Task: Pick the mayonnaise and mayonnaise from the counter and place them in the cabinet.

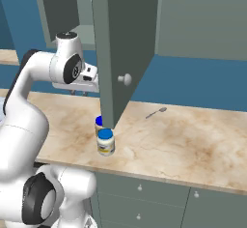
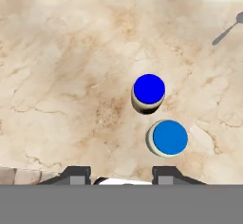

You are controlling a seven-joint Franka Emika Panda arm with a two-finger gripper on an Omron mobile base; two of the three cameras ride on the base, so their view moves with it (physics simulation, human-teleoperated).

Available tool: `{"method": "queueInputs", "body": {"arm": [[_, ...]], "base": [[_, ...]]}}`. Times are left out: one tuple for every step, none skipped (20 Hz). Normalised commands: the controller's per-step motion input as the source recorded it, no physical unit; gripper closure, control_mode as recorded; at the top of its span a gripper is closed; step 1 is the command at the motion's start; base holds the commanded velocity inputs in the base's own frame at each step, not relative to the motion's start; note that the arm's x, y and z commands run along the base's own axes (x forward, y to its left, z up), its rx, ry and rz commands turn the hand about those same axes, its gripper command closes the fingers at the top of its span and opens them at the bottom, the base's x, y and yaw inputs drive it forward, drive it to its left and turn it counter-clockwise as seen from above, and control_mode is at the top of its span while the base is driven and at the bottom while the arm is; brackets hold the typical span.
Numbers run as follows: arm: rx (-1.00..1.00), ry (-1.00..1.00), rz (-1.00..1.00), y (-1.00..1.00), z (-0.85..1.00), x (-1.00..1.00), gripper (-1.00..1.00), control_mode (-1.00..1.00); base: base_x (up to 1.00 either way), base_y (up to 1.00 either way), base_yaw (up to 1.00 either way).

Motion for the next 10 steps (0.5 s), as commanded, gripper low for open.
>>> {"method": "queueInputs", "body": {"arm": [[0.00,0.00,0.00,-0.02,0.00,0.00,-1.00,-1.00],[0.00,0.00,0.00,-0.06,0.00,-0.05,-1.00,-1.00],[0.00,-0.01,0.01,0.00,0.00,-0.15,-1.00,-1.00],[0.00,-0.02,0.03,0.00,0.00,-0.25,-1.00,-1.00],[0.00,-0.03,0.08,0.00,0.00,-0.41,-1.00,-1.00],[0.00,-0.05,0.10,-0.01,-0.03,-0.56,-1.00,-1.00],[0.00,-0.05,0.12,-0.06,-0.04,-0.61,-1.00,-1.00],[0.00,-0.06,0.14,-0.07,-0.06,-0.63,-1.00,-1.00],[0.00,-0.05,0.17,-0.15,-0.09,-0.68,-1.00,-1.00],[0.00,-0.05,0.17,-0.14,-0.10,-0.68,-1.00,-1.00]], "base": [[0.00,0.00,0.00],[0.00,0.00,0.00],[0.00,0.00,0.00],[0.00,0.00,0.00],[0.00,0.00,0.00],[0.00,0.00,0.00],[0.00,0.00,0.00],[0.00,0.00,0.00],[0.00,0.00,0.00],[0.00,0.00,0.00]]}}
